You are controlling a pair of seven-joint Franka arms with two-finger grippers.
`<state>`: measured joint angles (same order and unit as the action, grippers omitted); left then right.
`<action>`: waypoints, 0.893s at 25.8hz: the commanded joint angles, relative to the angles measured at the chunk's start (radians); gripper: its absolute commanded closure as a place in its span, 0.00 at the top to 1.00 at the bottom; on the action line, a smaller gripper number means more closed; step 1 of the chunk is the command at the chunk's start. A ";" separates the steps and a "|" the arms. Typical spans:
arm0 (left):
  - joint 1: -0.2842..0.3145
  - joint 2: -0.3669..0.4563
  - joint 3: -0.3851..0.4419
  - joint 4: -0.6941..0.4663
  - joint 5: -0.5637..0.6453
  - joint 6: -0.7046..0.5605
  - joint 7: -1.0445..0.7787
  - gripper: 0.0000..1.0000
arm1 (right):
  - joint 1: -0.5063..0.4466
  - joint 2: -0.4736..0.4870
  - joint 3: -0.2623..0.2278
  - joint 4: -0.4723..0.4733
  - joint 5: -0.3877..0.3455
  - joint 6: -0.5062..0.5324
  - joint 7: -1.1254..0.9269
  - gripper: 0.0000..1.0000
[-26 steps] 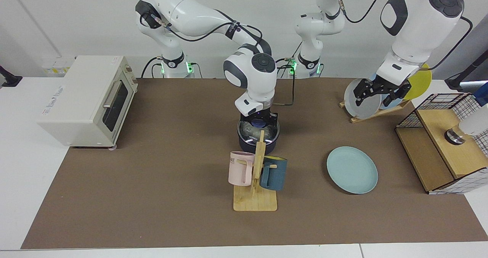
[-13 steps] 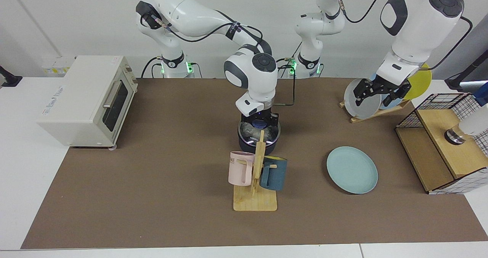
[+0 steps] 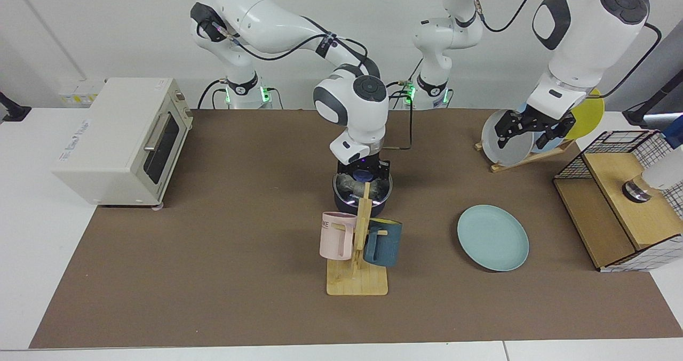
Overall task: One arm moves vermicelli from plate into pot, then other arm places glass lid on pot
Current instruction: 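Lower the glass lid onto the pot with the right gripper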
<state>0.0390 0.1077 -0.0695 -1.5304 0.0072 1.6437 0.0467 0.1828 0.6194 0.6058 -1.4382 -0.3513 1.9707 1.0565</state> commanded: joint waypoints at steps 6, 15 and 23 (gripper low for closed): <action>0.004 -0.028 -0.001 -0.034 0.007 0.004 0.005 1.00 | -0.017 0.008 0.034 0.085 -0.018 -0.078 0.020 1.00; 0.004 -0.028 -0.001 -0.034 0.007 0.004 0.005 1.00 | -0.075 -0.038 0.107 0.160 -0.017 -0.183 -0.041 1.00; 0.004 -0.028 -0.001 -0.034 0.007 0.004 0.005 1.00 | -0.143 -0.170 -0.010 0.165 0.133 -0.277 -0.327 1.00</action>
<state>0.0391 0.1076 -0.0695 -1.5304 0.0072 1.6437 0.0467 0.0750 0.5268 0.6776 -1.2609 -0.3141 1.7337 0.8906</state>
